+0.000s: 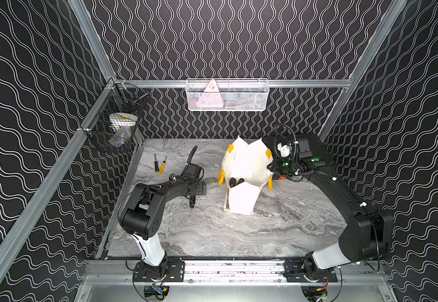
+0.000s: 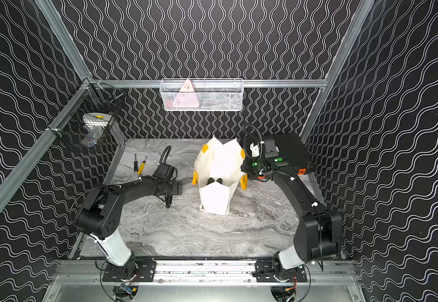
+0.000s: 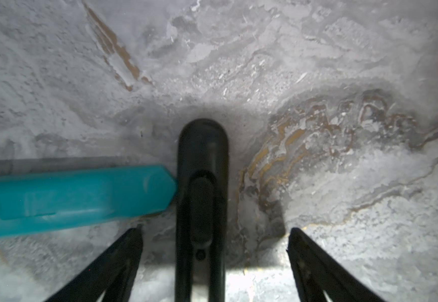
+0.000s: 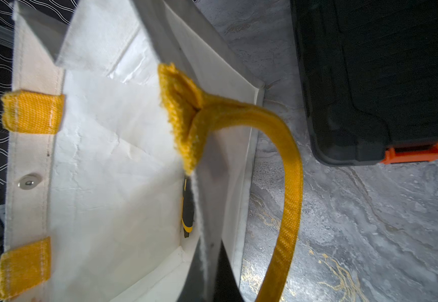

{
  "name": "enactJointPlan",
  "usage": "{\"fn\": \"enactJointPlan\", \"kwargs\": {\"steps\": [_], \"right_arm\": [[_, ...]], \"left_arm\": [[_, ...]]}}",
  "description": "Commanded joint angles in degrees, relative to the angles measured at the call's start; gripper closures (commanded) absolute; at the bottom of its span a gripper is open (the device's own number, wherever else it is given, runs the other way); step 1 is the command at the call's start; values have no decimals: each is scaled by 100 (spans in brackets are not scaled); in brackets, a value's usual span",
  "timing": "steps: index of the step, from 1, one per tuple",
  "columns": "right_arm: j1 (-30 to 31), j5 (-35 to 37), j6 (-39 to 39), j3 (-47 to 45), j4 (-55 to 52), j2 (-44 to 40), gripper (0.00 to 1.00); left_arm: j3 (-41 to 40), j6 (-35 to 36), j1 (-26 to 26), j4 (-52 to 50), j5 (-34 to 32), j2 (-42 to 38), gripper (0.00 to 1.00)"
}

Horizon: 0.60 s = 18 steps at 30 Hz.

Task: Place the art knife into the pouch
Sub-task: Pick up the utility knife at the center of the board.

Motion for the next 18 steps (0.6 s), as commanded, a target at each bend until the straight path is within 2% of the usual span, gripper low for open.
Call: {"fn": "enactJointPlan", "kwargs": {"steps": [1,7,11,15,18], "right_arm": [[12,22,-58,-5,197,18,100],[7,16,-56,-25,232,45,100],[14,-2,-49,-48,250,52,100],[10,27,-29,-90,311,2,100],[7,16,-40,-92,294,-12,100]], "left_arm": [[-98,-271,2,-134,633,42,9],[-119,-310,-61,-190,691,-29,17],[-101,-299,-220,-480,456,-17,27],[-145,-338,-423,-624,176,-7,31],[-96,-333,-476,-685,106,18,42]]}}
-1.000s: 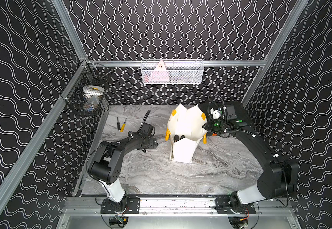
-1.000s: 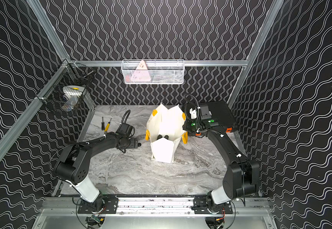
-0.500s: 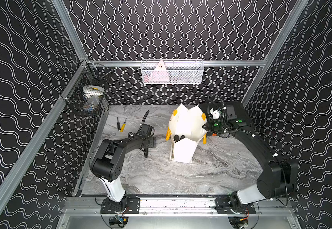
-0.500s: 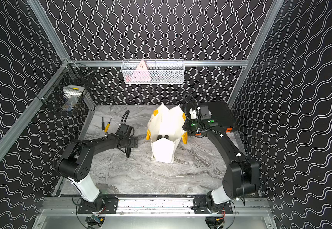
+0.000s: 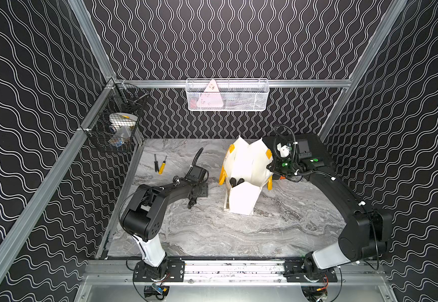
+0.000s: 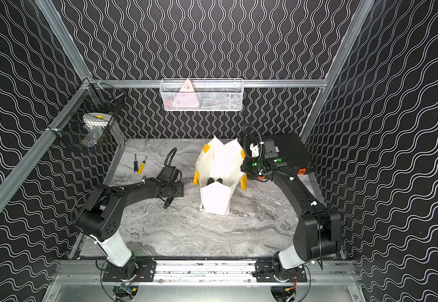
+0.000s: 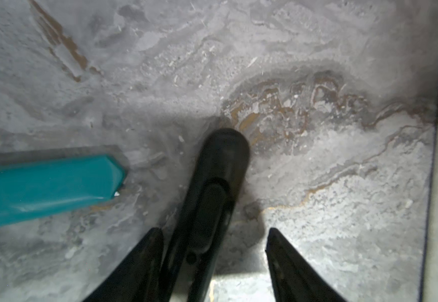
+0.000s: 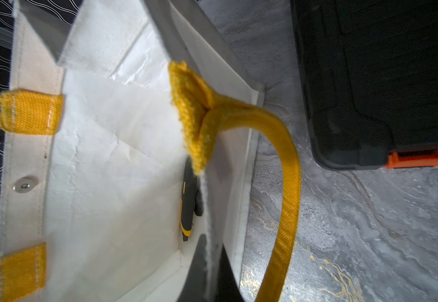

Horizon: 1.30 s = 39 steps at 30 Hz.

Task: Place the art knife into the pouch
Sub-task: Pick up the utility knife at the center of the board.

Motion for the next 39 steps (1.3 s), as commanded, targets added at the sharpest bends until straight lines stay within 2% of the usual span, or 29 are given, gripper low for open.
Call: {"fn": "enactJointPlan", "kwargs": {"steps": [1,6,9,13,20,34,39], "right_arm": [[14,20,-36,-4,132,-43,100],[12,40,-50,-17,132,-54,100],[13,11,-40,-18,141,-49,100],[8,28,-49,-14,132,-62,100],[6,20,-49,-8,130,-64,100],[8,20,-58,44,62,-80,100],[13,-15,-40,65,62,-72,100]], "left_arm": [[6,-186,-59,-720,134,90,45],[74,-135,-88,-837,-5,175,47],[85,-118,-104,-829,53,242,53],[142,-88,-122,-855,73,325,66],[198,-53,-132,-900,104,360,73],[747,39,-203,-1487,31,-356,74],[1296,171,-202,-1922,-234,-652,74]]}}
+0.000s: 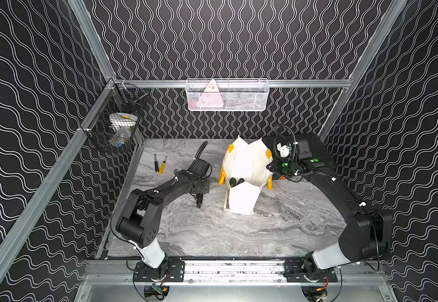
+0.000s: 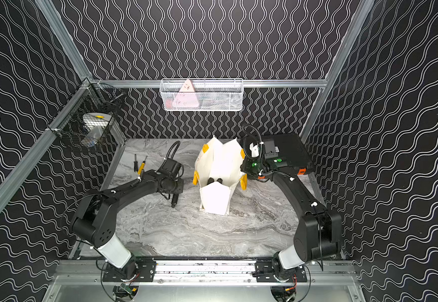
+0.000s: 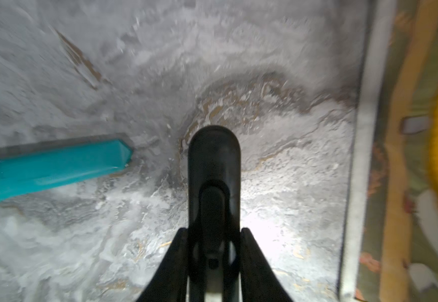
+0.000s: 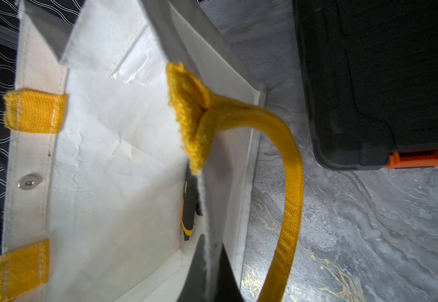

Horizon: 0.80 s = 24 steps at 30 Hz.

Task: Place the art knife into the pouch
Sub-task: Pick up the utility knife at the center of the board, then place the utility knife in the pouch.

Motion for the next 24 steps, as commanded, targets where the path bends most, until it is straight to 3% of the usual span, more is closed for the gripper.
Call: {"fn": "enactJointPlan", "kwargs": {"steps": [1,10,24], "right_arm": [[25,-13,-40,69,53,-28,100],[114,4,-23,99,4,-35,100],[316,-80,-5,128,70,-43,100]], "left_arm": [[392,124,-17,-400,-200,-216,74],[1900,117,-50,-664,51,-726,75],[4212,304,-963,-830,340,84,76]]}}
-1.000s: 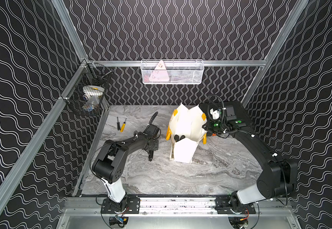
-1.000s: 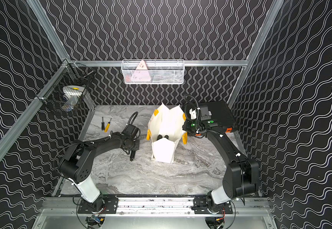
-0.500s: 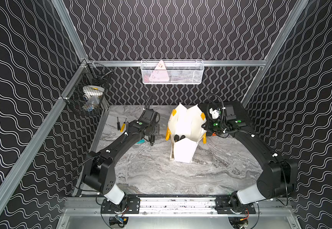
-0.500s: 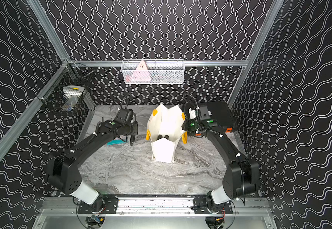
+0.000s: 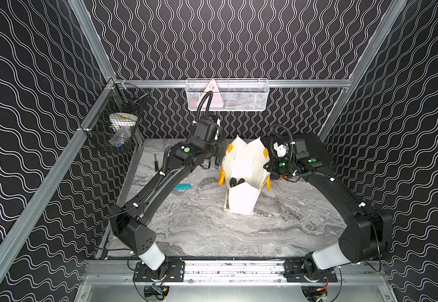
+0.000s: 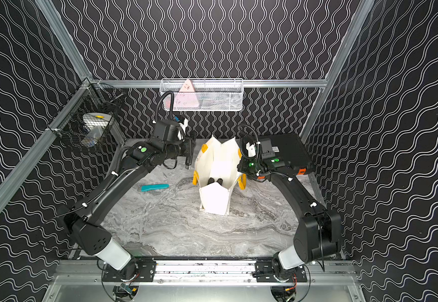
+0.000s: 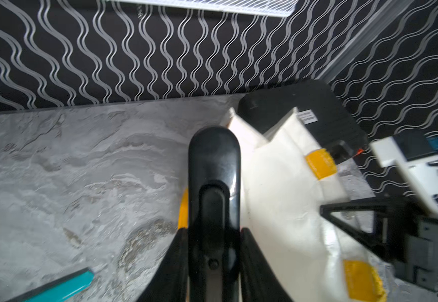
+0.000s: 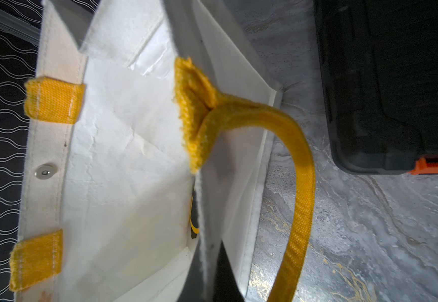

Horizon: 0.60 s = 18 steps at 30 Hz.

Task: Place the art knife into the pouch
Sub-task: Place the utility knife in the pouch.

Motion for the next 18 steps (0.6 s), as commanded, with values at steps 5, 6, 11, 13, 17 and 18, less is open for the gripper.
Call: {"fn": "enactJointPlan", "kwargs": {"steps": [5,6,11,13,17,18], "right_arm": [[110,-162,14,39,121,-105,100],[124,-169,19,49,115,-110,100],[174,-135,19,30,166,-131,100],[194,-134,28,31,177,-119,100],[219,-82,31,30,165,-97,100],[220,-73,20,30,175,-91,100]], "left_arm": [[100,-31,-335,909,671,477,77],[100,-78,-340,1012,830,600,77],[-2,-161,-510,1220,1111,1017,77],[-208,-182,-578,1377,1129,1065,77],[-657,-205,-656,1627,1224,1157,77],[-724,-194,-676,1645,1256,1218,77]]}}
